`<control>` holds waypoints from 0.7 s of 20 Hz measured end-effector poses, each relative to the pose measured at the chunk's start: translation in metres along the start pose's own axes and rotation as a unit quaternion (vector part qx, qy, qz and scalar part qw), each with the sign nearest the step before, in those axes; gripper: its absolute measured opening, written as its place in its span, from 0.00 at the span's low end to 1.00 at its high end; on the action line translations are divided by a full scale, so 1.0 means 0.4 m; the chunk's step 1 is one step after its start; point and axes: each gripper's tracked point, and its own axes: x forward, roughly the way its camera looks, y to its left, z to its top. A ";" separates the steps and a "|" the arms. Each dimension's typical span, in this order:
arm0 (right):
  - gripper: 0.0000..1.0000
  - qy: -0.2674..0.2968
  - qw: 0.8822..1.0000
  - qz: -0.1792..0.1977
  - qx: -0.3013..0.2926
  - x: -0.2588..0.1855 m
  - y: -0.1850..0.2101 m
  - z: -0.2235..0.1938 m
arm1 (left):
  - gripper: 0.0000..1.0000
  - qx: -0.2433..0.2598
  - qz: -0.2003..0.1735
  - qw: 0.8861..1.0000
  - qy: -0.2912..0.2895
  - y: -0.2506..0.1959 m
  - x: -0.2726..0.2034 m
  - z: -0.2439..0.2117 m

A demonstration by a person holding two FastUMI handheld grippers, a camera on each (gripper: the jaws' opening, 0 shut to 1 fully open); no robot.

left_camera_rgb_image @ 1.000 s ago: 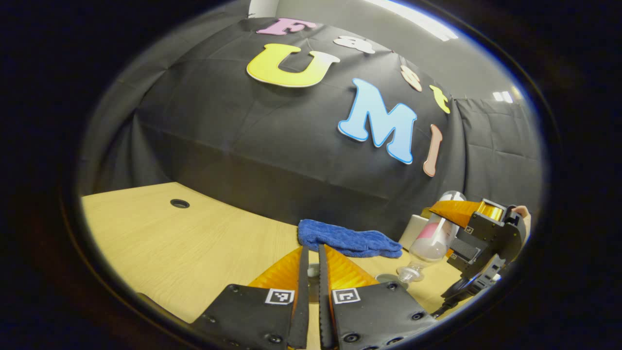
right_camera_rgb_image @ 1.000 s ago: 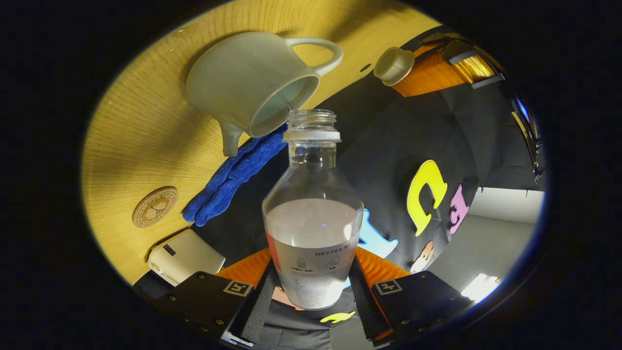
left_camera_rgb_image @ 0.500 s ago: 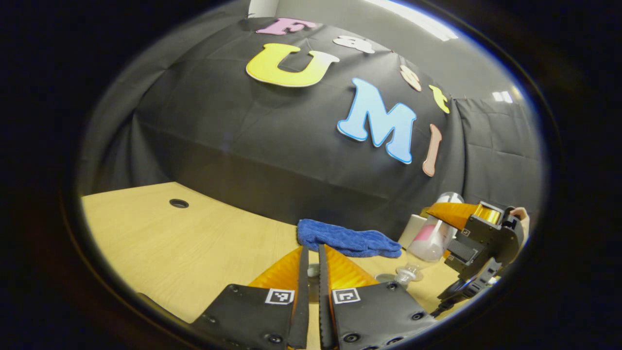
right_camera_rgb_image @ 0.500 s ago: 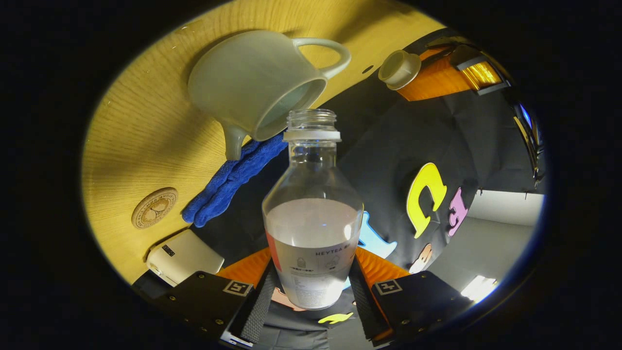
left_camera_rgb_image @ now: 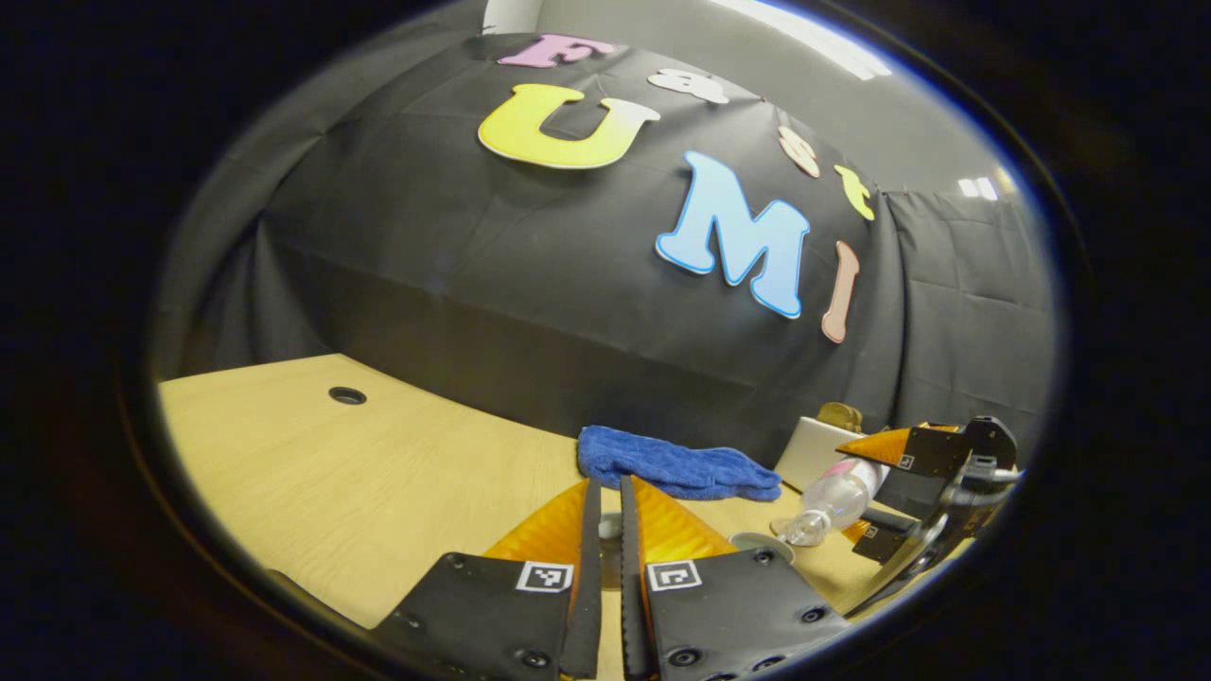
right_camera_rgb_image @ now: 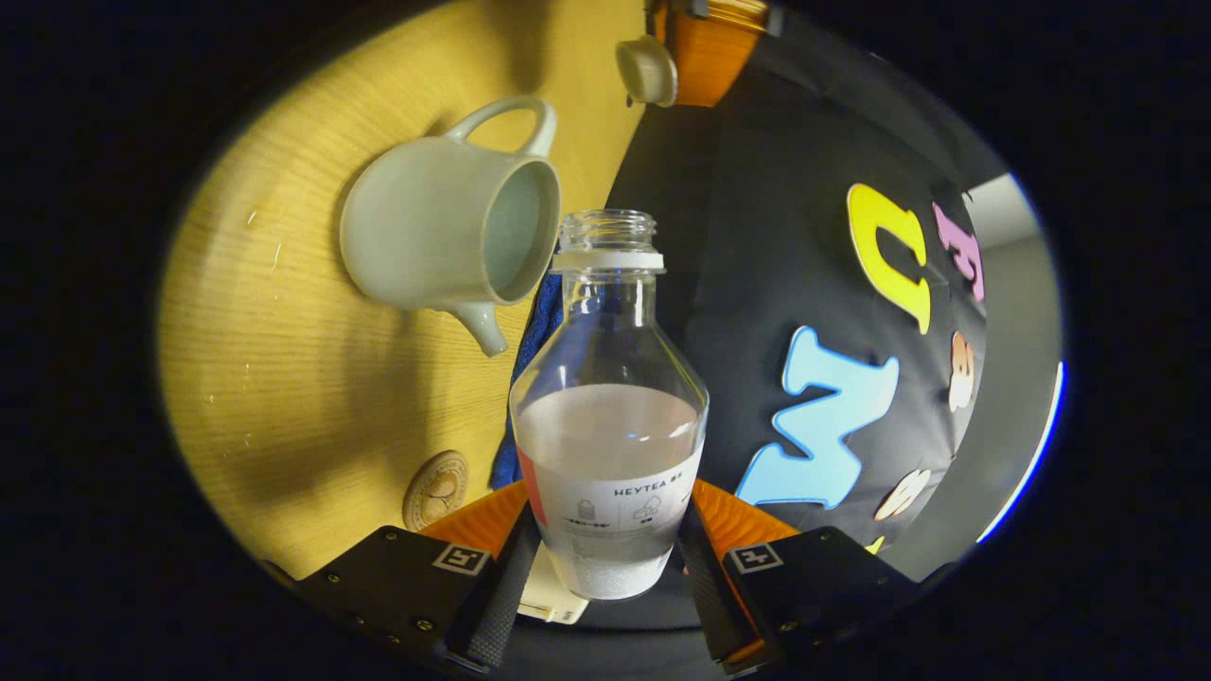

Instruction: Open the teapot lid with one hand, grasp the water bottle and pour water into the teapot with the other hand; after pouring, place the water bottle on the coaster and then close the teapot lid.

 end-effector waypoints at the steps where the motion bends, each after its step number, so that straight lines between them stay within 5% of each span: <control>1: 0.76 0.002 1.000 0.005 0.022 0.000 0.002 -0.009 | 0.18 0.000 0.000 1.000 0.000 0.000 0.001 0.002; 7: 0.76 0.017 0.983 0.048 0.175 0.017 0.036 -0.079 | 0.18 0.006 -0.001 1.000 0.003 -0.004 0.000 -0.002; 14: 0.77 0.042 0.917 0.077 0.388 0.046 0.064 -0.165 | 0.18 0.023 -0.003 1.000 0.005 -0.014 0.004 -0.007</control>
